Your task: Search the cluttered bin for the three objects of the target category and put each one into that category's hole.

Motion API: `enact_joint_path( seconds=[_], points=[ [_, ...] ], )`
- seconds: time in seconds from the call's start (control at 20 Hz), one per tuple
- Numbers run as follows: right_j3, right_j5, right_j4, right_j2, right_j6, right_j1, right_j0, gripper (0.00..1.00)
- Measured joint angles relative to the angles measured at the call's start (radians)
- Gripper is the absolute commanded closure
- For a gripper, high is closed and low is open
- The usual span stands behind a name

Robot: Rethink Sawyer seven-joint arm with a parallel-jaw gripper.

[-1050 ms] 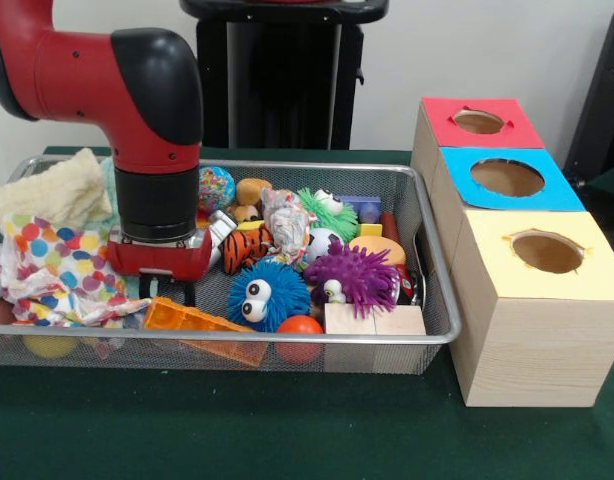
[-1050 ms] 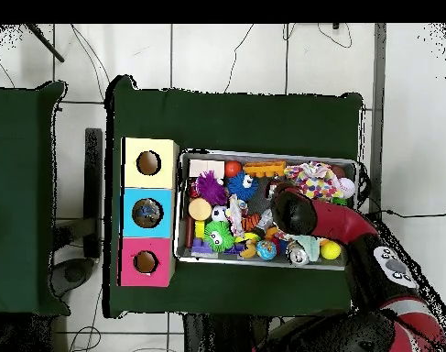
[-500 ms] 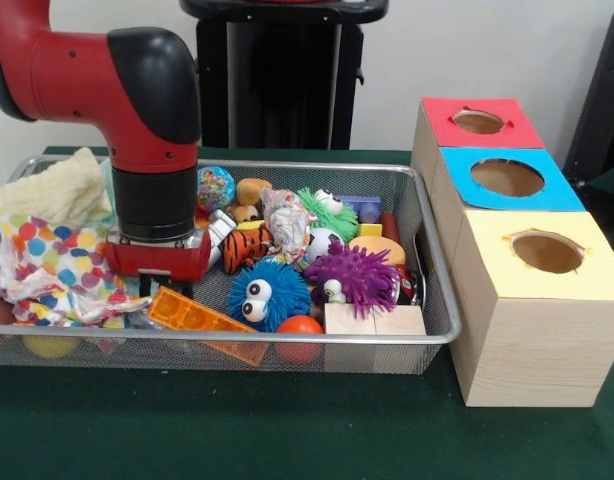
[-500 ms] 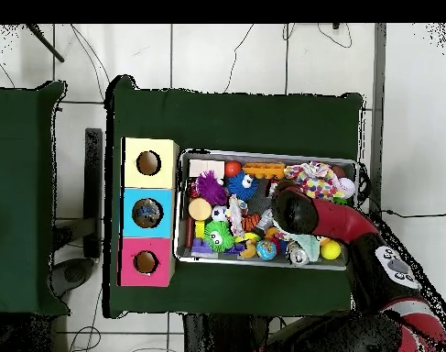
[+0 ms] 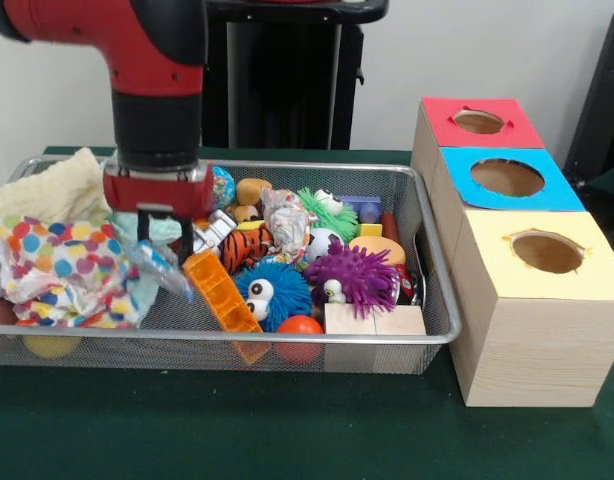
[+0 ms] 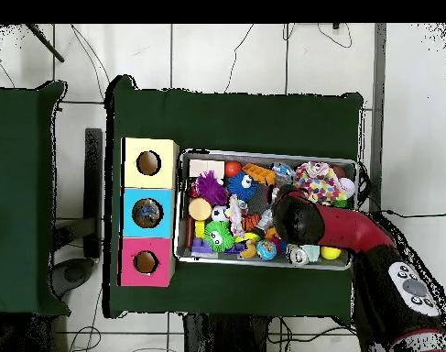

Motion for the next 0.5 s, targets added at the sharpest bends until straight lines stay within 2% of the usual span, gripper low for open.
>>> enact_joint_path(
  seconds=[0.15,0.5],
  points=[
    [0.028,0.013,0.002,0.000,0.000,-0.053,0.000,1.00],
    [0.071,0.016,0.009,-0.004,0.000,-0.119,0.007,1.00]
  ],
)
